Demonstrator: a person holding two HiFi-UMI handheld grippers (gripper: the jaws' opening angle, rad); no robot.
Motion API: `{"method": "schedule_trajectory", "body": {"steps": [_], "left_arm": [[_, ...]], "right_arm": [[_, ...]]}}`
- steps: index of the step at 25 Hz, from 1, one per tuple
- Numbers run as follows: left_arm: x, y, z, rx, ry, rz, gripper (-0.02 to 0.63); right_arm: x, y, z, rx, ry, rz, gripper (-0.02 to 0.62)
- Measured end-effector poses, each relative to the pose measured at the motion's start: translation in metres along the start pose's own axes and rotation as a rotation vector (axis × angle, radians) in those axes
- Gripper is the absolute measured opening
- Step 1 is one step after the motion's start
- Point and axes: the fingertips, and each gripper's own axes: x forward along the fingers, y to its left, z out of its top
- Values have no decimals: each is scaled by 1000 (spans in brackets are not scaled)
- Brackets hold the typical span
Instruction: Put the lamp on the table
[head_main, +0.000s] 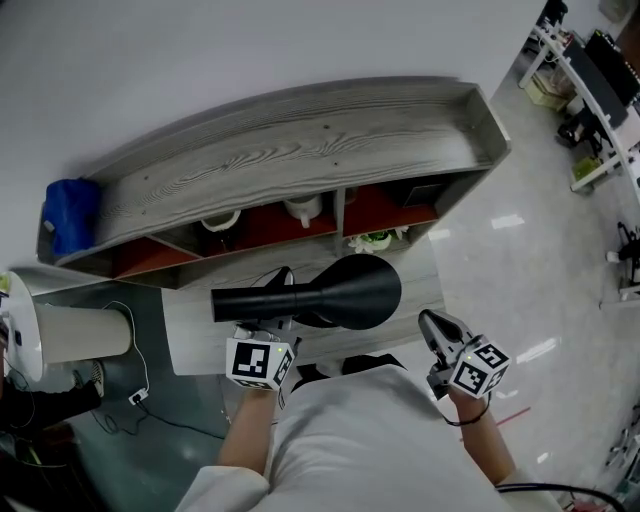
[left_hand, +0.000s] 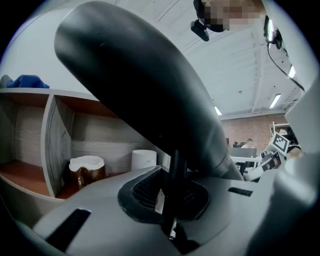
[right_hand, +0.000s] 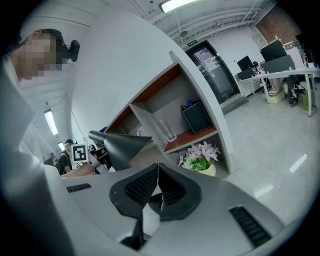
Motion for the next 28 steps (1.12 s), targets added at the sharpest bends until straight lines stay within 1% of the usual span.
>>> {"method": "schedule_trajectory", "body": {"steps": [8, 11, 15, 22, 26, 28], "left_arm": [[19, -14, -26, 73, 31, -37, 3], [23, -18, -36, 88, 48, -38, 3], [27, -20, -44, 88, 69, -33, 3], [32, -16, -42, 57, 61, -20, 4], [24, -9, -45, 30, 56, -4, 5], [20, -10, -49, 29, 58, -12, 5]], "right_arm": [[0, -21, 3, 4, 29, -7, 20], [-1, -28, 3, 5, 34, -13, 20], [-2, -33, 4, 9, 38, -17, 20], [4, -37, 1, 19, 52, -10, 20], [8, -37, -2, 28, 61, -1, 20], [10, -38, -3, 30, 67, 6, 20]]}}
